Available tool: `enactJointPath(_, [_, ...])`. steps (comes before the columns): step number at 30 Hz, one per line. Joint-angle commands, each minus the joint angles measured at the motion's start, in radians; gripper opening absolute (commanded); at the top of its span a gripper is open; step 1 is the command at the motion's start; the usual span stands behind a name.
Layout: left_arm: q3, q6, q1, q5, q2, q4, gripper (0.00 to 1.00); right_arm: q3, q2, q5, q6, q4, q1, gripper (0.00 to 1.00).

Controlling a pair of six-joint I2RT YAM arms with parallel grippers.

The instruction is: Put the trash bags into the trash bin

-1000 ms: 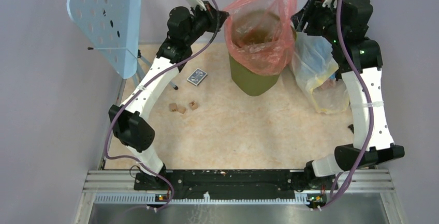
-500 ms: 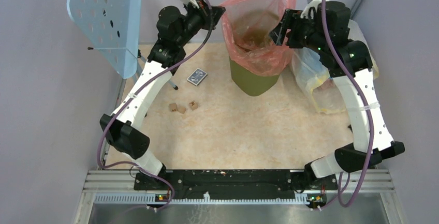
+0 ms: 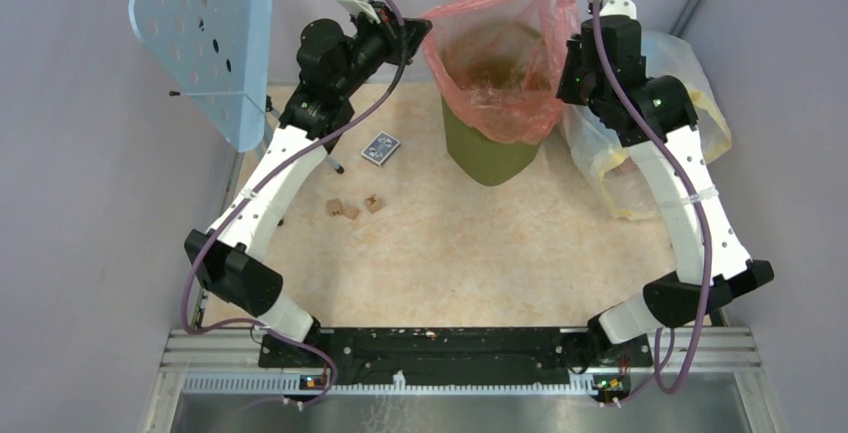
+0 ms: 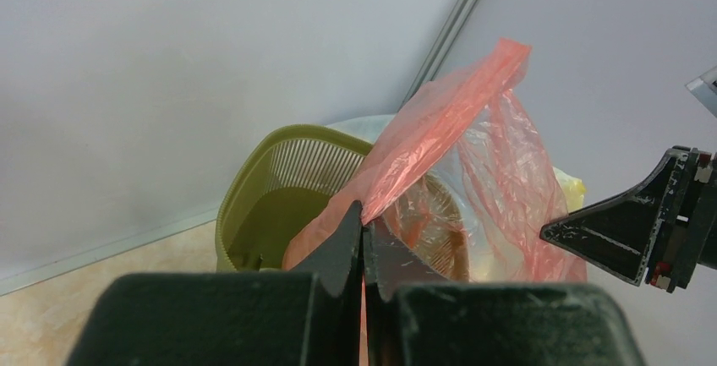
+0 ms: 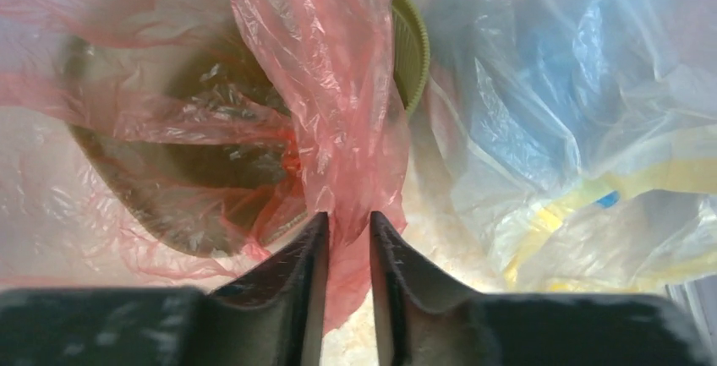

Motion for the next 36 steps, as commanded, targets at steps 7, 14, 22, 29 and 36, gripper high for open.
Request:
enactJointPath(7, [0.017, 0.013, 0.002, -0.032, -0.003, 0.057, 0.0, -0.013, -0.033, -0.089, -0.027, 0.076, -0.003, 0.0])
enactJointPath(14, [0.146, -0.01, 0.025, -0.026, 0.091, 0.103, 0.0, 0.069, 0.037, -0.291, 0.028, 0.227, -0.157, 0.0])
enactJointPath(22, [0.317, -0.056, 0.054, -0.007, 0.239, 0.136, 0.0, 0.375, 0.266, -0.327, 0.022, 0.224, -0.197, 0.0])
enactJointPath(29, [0.219, -0.085, 0.087, 0.02, 0.232, 0.153, 0.0, 0.199, 0.233, -0.359, 0.034, 0.278, -0.225, 0.0])
enactJointPath(36, [-0.039, -0.106, 0.096, 0.056, 0.118, 0.193, 0.0, 0.023, 0.126, -0.393, 0.039, 0.298, -0.228, 0.0])
